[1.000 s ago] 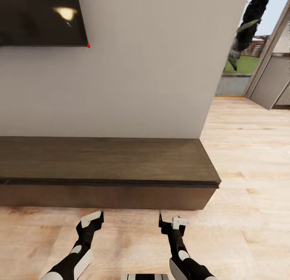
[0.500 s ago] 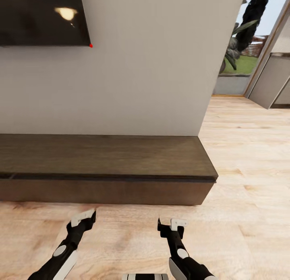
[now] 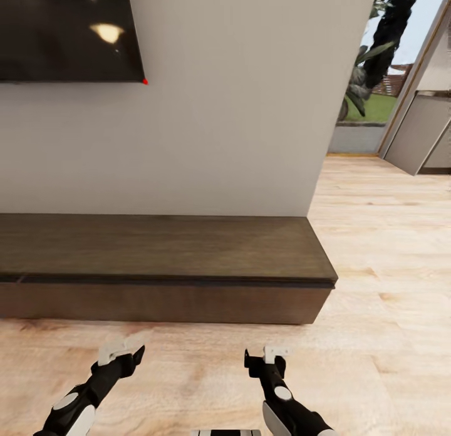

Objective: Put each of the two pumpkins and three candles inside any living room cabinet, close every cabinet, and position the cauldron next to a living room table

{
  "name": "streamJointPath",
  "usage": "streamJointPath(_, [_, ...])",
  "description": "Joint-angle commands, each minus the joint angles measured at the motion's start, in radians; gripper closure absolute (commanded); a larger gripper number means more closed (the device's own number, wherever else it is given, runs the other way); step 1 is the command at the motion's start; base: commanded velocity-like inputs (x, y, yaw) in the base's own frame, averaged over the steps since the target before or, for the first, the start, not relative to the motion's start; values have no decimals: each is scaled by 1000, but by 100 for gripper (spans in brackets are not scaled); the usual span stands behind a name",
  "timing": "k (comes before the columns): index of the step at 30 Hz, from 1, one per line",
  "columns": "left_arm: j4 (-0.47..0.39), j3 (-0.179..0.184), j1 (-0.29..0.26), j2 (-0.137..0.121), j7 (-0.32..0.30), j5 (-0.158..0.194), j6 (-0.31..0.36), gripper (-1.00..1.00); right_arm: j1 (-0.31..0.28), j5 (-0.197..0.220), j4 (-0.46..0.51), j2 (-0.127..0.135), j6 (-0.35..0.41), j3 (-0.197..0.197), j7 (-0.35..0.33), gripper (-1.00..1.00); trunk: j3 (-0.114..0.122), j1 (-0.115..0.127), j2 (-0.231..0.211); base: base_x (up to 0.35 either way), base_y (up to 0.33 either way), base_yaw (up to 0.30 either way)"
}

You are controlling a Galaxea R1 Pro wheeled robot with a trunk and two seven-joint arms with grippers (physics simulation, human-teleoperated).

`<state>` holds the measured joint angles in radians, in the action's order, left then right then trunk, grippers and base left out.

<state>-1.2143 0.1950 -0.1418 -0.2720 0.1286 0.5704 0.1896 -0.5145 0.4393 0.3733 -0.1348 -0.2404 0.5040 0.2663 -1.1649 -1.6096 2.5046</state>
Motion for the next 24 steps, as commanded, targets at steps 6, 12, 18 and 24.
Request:
streamJointPath(6, [5,-70,0,7,7,35,142,-100,3,12,-3,3,19,8,7,-100,23,3,-1,0,0,0])
streamJointPath(12, [68,-92,0,10,0,44,163,-100,4,15,-6,4,26,8,4,-100,46,6,-2,0,0,0])
streamJointPath(18, [161,-109,-2,11,0,65,161,-100,4,20,-8,4,35,7,4,-100,69,8,-4,0,0,0])
streamJointPath(24, [182,-109,-10,17,8,67,164,-100,9,21,-10,3,33,9,4,-100,90,21,-25,0,0,0])
